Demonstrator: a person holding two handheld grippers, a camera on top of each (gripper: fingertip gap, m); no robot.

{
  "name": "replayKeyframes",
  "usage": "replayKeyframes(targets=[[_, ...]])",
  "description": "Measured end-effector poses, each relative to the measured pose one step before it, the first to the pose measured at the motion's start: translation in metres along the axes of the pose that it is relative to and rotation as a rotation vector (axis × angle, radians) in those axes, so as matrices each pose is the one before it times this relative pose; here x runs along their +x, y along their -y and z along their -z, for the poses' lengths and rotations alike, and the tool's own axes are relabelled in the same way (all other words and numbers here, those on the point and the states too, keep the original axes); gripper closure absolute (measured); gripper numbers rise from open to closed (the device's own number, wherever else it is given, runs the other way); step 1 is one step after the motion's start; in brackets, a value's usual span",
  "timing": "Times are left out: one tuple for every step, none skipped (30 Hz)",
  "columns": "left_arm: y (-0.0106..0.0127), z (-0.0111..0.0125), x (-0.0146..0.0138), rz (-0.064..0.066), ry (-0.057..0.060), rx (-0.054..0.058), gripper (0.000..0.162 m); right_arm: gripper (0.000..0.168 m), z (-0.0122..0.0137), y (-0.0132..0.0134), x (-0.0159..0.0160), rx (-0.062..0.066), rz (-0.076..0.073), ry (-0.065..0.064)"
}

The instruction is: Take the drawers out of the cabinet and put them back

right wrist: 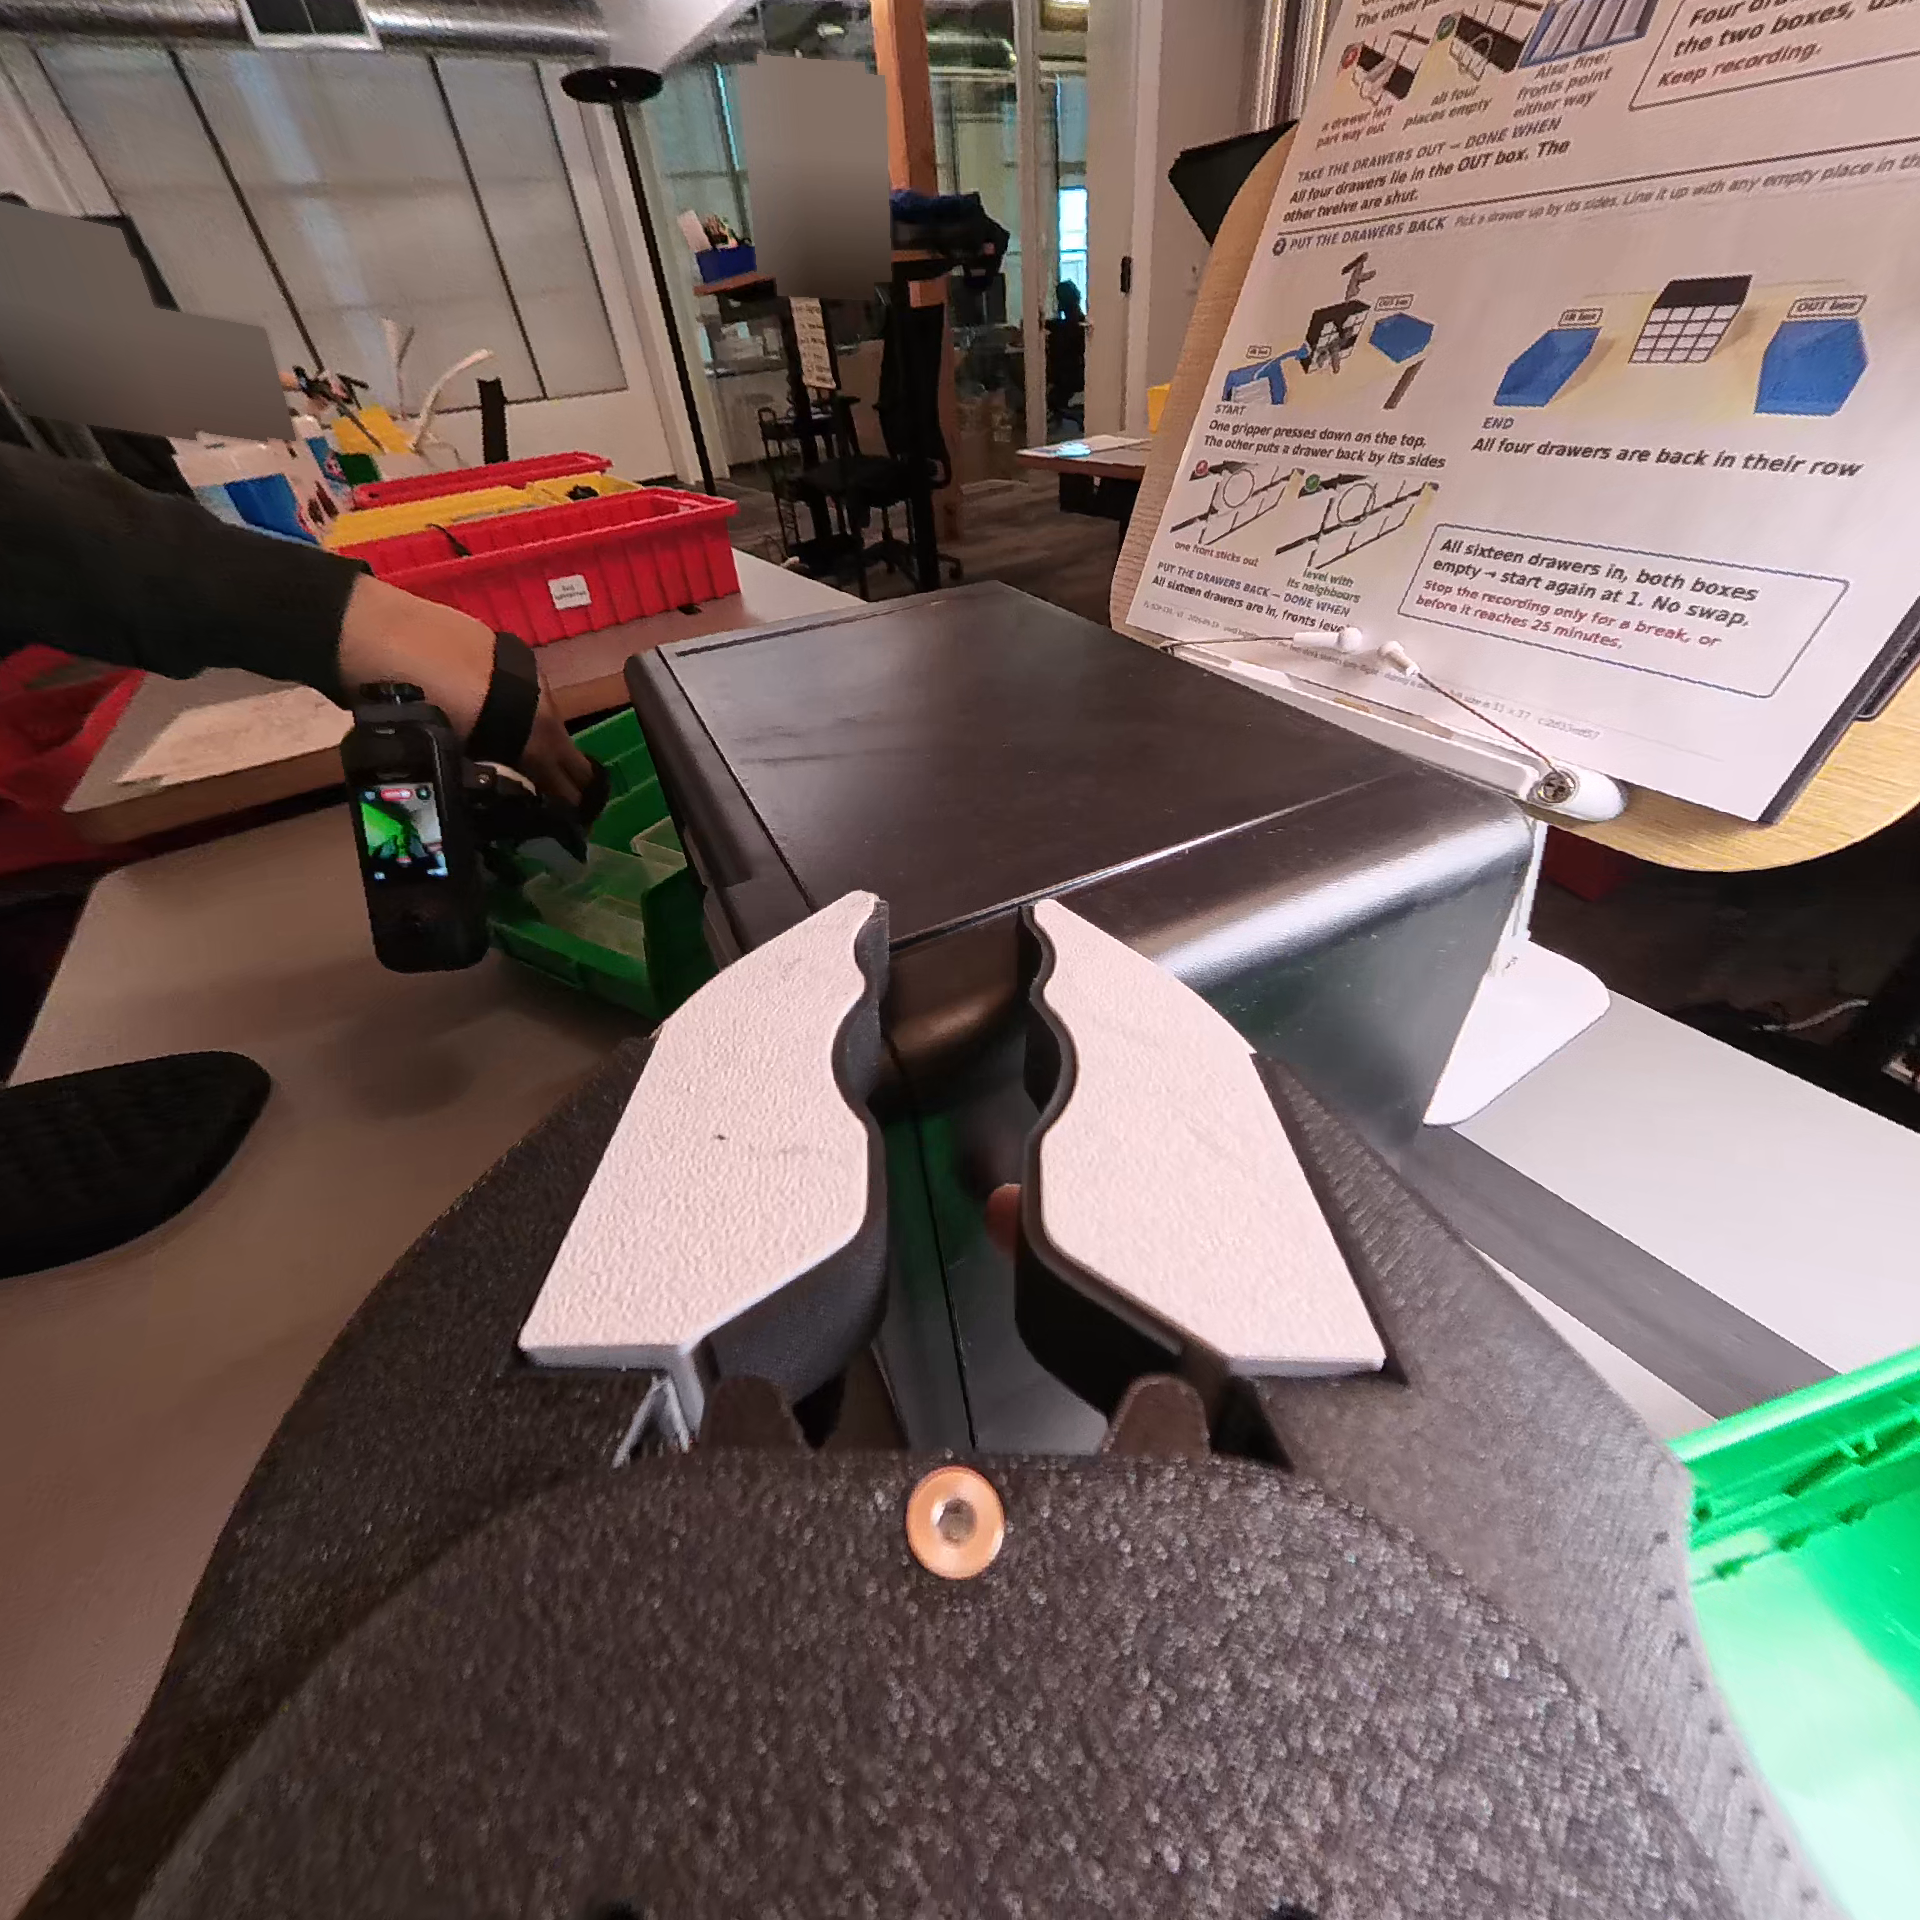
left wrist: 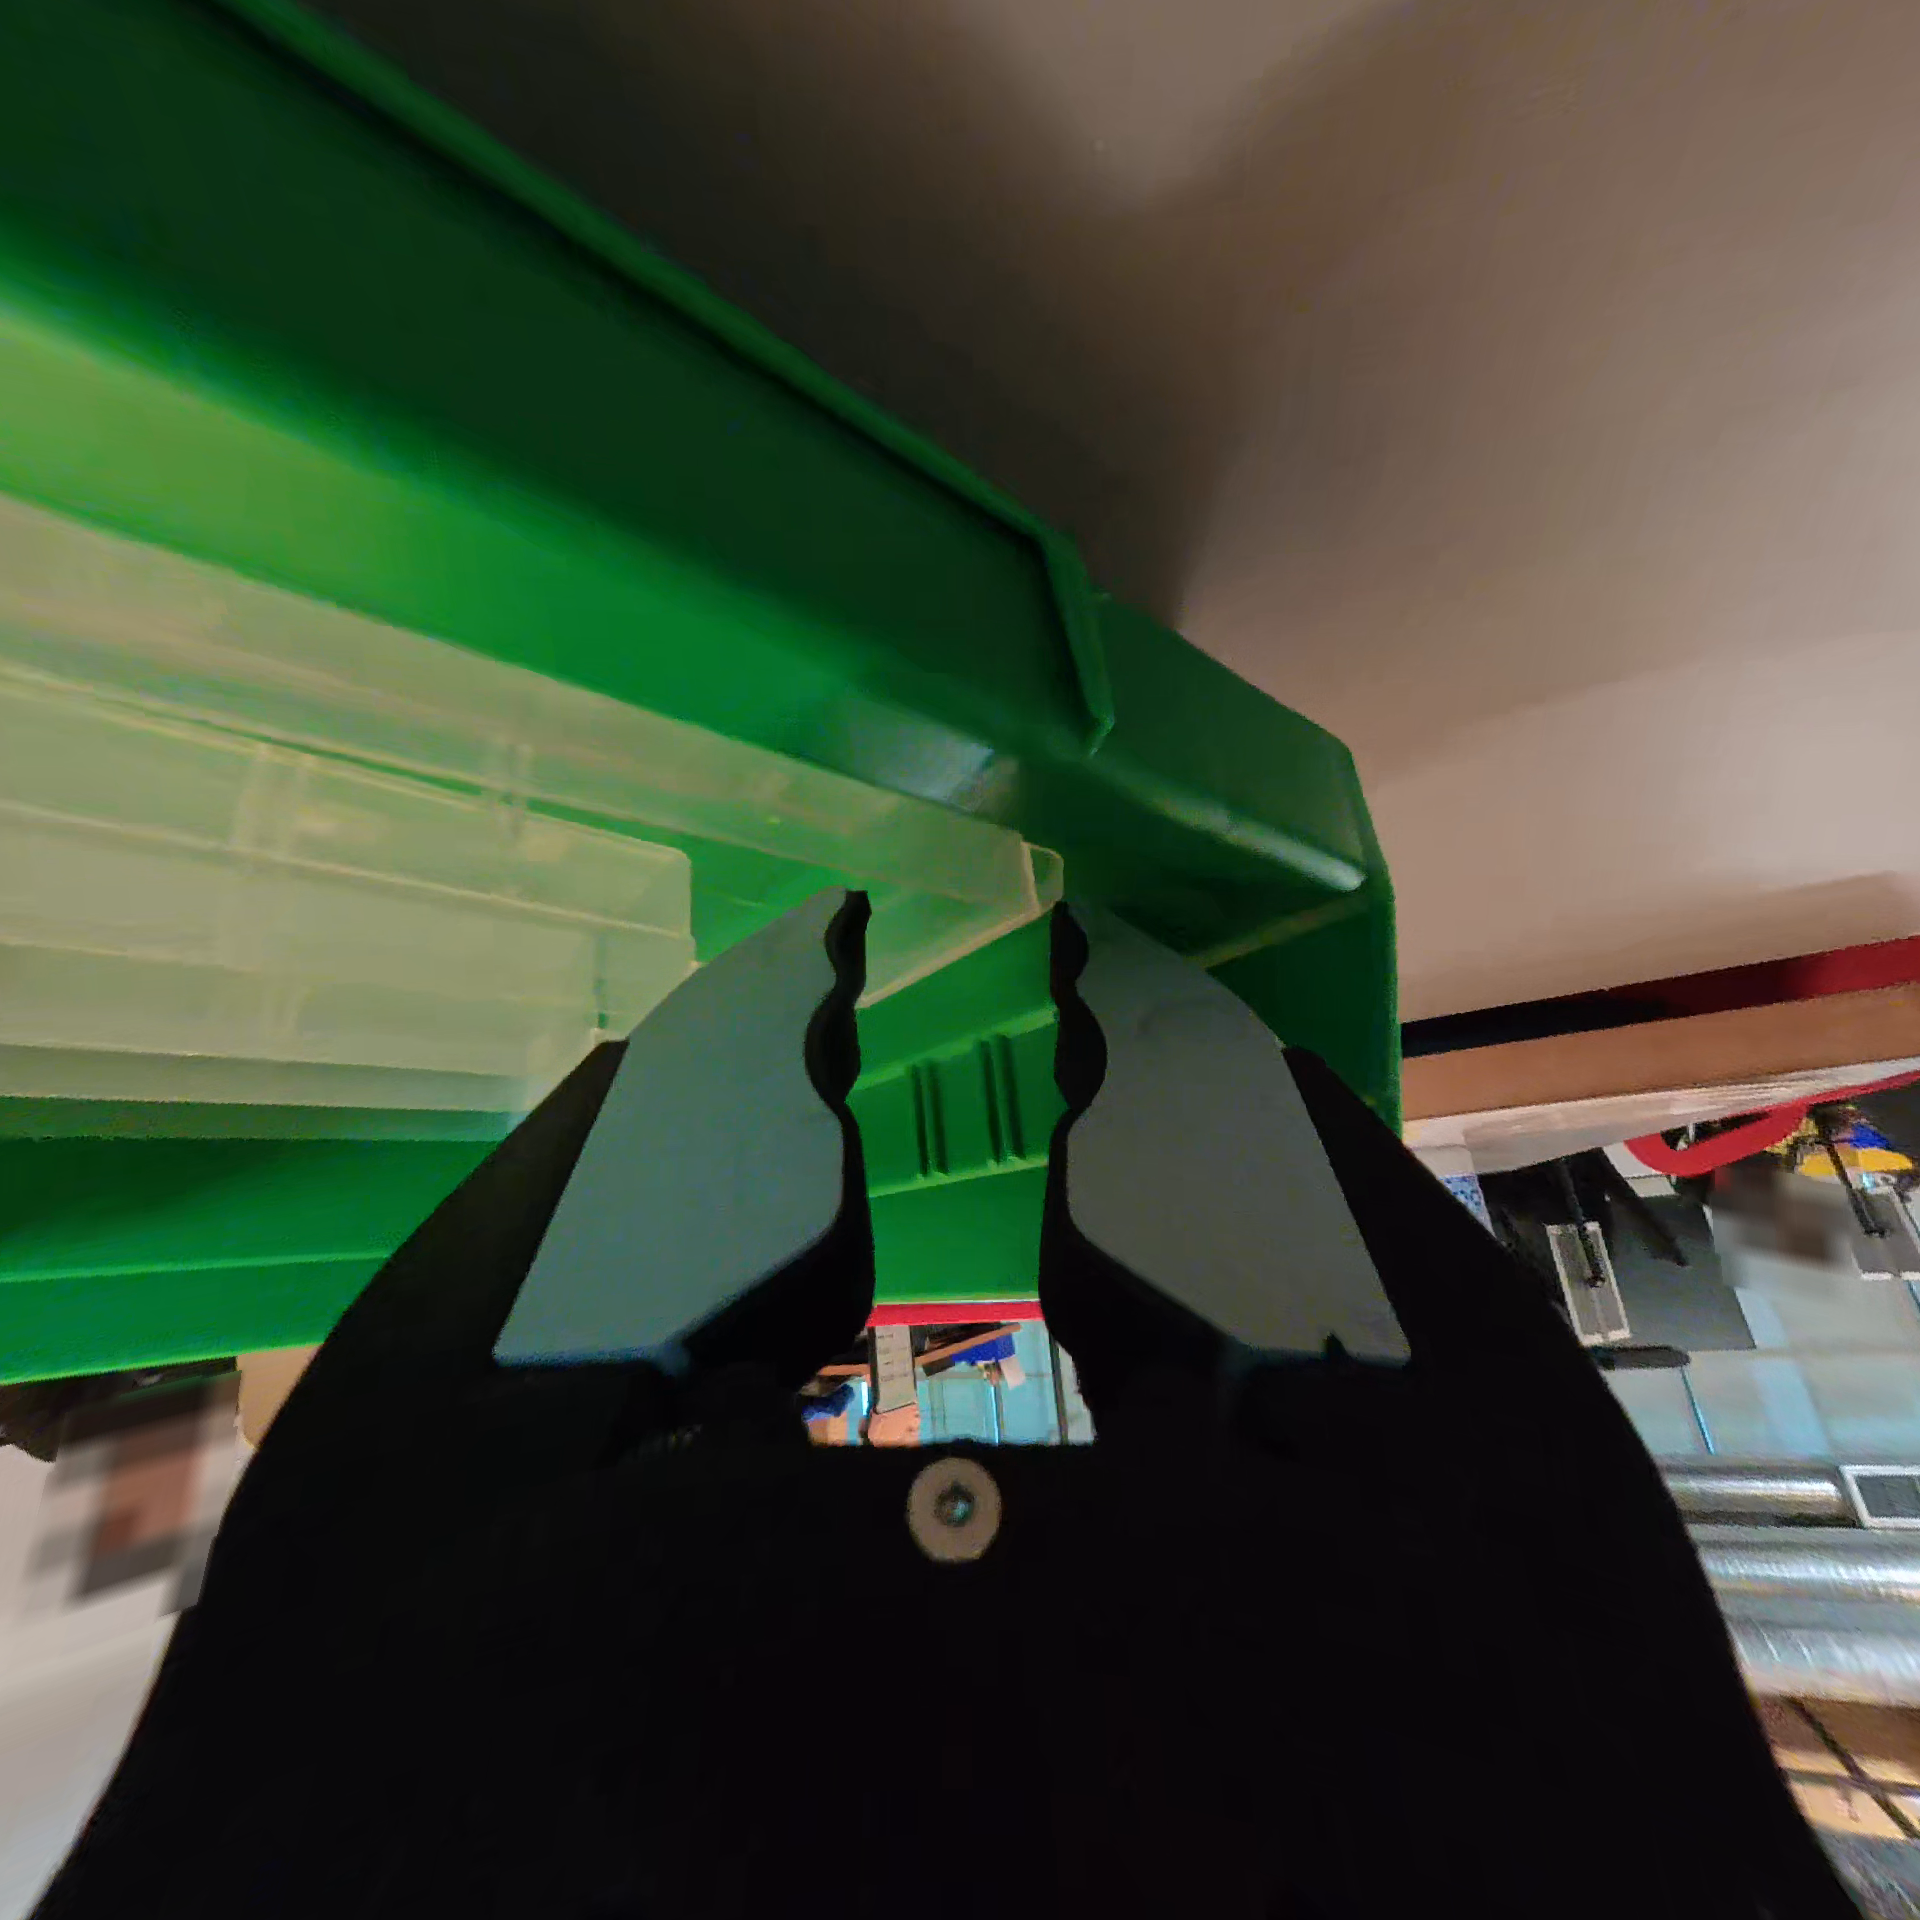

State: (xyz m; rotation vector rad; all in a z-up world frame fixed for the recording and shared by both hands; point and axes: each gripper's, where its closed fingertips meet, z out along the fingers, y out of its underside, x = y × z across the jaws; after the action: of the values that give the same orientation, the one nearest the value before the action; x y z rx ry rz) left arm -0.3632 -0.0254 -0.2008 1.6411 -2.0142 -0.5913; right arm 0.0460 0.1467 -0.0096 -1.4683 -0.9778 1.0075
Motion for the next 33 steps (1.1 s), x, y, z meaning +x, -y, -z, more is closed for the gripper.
replayKeyframes(targets=[[-0.00022, -0.00001, -0.00062, 0.0013, -0.0023, -0.0017, 0.129, 0.145, 0.00001, 0.0, 0.00009, 0.0015, -0.0009, 0.0009], [0.00019, 0.00008, 0.00013, 0.0072, -0.0049, 0.0063, 0.129, 0.146, 0.00005, 0.00008, -0.00005, 0.0006, 0.0002, 0.0007], [0.00046, 0.00003, 0.00106, 0.0085, -0.0077, 0.0112, 0.128, 0.146, -0.00004, -0.00008, 0.00005, 0.0, 0.0001, 0.0004], [0.00198, 0.00033, 0.0023, 0.0148, -0.0137, 0.0245, 0.129, 0.146, 0.00001, -0.00002, -0.00003, -0.0002, 0.0001, 0.0003], [0.00538, 0.00085, 0.00409, 0.0342, -0.0276, 0.0472, 0.131, 0.146, 0.00012, -0.00001, -0.00002, -0.0007, 0.0014, -0.0006], [0.00454, -0.00015, 0.00339, 0.0346, -0.0208, 0.0408, 0.134, 0.146, 0.00004, -0.00008, 0.00009, -0.0014, 0.0021, -0.0006], [0.00107, -0.00105, 0.00088, 0.0076, 0.0027, 0.0164, 0.136, 0.146, 0.00006, 0.00001, -0.00002, -0.0014, 0.0016, 0.0], [0.00021, -0.00139, -0.00038, -0.0036, 0.0131, 0.0054, 0.139, 0.146, -0.00003, 0.00001, 0.0, -0.0008, 0.001, 0.0003], [0.00088, -0.00132, -0.00052, 0.003, 0.01, 0.0075, 0.142, 0.146, 0.00001, -0.00001, 0.0001, 0.0007, -0.0004, 0.0], [0.00136, -0.00084, -0.00084, 0.0104, 0.0055, 0.0141, 0.142, 0.146, 0.00006, 0.00003, 0.00013, 0.0017, -0.0025, 0.0006], [0.00064, -0.00045, -0.00073, 0.0147, 0.0016, 0.0088, 0.142, 0.146, -0.00004, 0.00005, -0.00001, 0.0017, -0.0034, 0.001], [-0.00035, -0.0004, -0.00048, 0.0094, -0.0004, -0.002, 0.142, 0.146, 0.00007, 0.00005, 0.00007, 0.0011, -0.0016, -0.0001], [-0.00048, -0.00021, -0.00037, -0.0035, 0.0044, -0.0078, 0.142, 0.146, -0.00005, 0.00001, -0.00004, 0.0002, 0.0006, -0.0011], [-0.00044, -0.00014, -0.00038, -0.009, 0.0067, -0.01, 0.143, 0.146, 0.00005, -0.00004, 0.00007, -0.0002, 0.0008, -0.0008], [-0.00053, 0.00007, -0.0002, -0.0005, 0.0047, -0.0107, 0.144, 0.146, -0.00005, -0.00004, -0.00006, -0.0003, 0.0, -0.0005], [-0.00066, 0.00098, -0.00032, 0.0088, 0.0032, -0.0099, 0.144, 0.146, 0.00003, -0.00002, -0.00005, 0.0, -0.0001, -0.0004], [-0.00056, 0.00271, -0.00014, 0.0159, -0.0007, -0.0039, 0.145, 0.146, 0.0001, 0.00002, -0.00004, -0.0004, 0.0007, -0.0009], [0.00009, 0.00501, -0.00021, 0.0291, -0.0048, 0.0092, 0.145, 0.146, 0.00014, -0.00004, -0.00011, -0.0009, 0.0013, 0.0001], [0.00072, 0.0071, -0.00125, 0.0458, -0.0023, 0.0218, 0.146, 0.146, 0.00012, -0.00006, 0.00001, -0.0004, 0.0011, 0.0007], [0.00123, 0.00867, -0.00172, 0.0572, -0.0019, 0.0315, 0.147, 0.146, 0.00013, 0.0001, 0.00016, 0.0005, -0.0007, 0.002], [0.00169, 0.00988, -0.00099, 0.0597, -0.0066, 0.0391, 0.148, 0.146, -0.00003, 0.00003, 0.00012, 0.0013, -0.0033, 0.0032], [0.00245, 0.01081, 0.0003, 0.0553, -0.0114, 0.0455, 0.148, 0.146, 0.00006, 0.00014, 0.0001, 0.0014, -0.0039, 0.0033], [0.00305, 0.01073, 0.00151, 0.0496, -0.0143, 0.0495, 0.149, 0.146, 0.00005, 0.0001, 0.00001, 0.0012, -0.0033, 0.0025], [0.00341, 0.01025, 0.00193, 0.0439, -0.0104, 0.0502, 0.149, 0.146, 0.00008, -0.00001, -0.00003, 0.0006, -0.0022, 0.001], [0.00376, 0.00964, 0.00154, 0.0371, -0.0015, 0.0501, 0.15, 0.146, -0.00005, 0.00006, -0.00015, -0.001, 0.0001, -0.0009], [0.00402, 0.00909, 0.00184, 0.0315, 0.0014, 0.0496, 0.15, 0.146, -0.00002, -0.00004, -0.00019, -0.0022, 0.0028, -0.0026], [0.00378, 0.00832, 0.00241, 0.0303, 0.0006, 0.0458, 0.15, 0.146, -0.00008, -0.00007, -0.00017, -0.0031, 0.0045, -0.0037], [0.00333, 0.0072, 0.00223, 0.0306, 0.0022, 0.0421, 0.15, 0.145, -0.00007, -0.00014, -0.00031, -0.0036, 0.0051, -0.004], [0.00365, 0.00651, 0.00321, 0.0294, -0.003, 0.0449, 0.15, 0.145, 0.00004, -0.00017, -0.00066, -0.0038, 0.0049, -0.0012], [0.00464, 0.00613, 0.00468, 0.0315, -0.011, 0.0512, 0.15, 0.145, -0.00003, -0.00014, -0.00123, -0.0036, 0.0033, 0.0013], [0.00541, 0.00576, 0.00557, 0.0356, -0.0138, 0.0542, 0.15, 0.145, 0.0001, -0.00009, -0.00066, -0.0033, 0.004, -0.0014], [0.00584, 0.00519, 0.00683, 0.0349, -0.0145, 0.0523, 0.15, 0.145, 0.0, -0.00013, -0.0003, -0.0028, 0.0061, -0.004], [0.0058, 0.00451, 0.00879, 0.0256, -0.0142, 0.0463, 0.15, 0.145, 0.0001, -0.00007, -0.00011, -0.0017, 0.0047, -0.0032]])
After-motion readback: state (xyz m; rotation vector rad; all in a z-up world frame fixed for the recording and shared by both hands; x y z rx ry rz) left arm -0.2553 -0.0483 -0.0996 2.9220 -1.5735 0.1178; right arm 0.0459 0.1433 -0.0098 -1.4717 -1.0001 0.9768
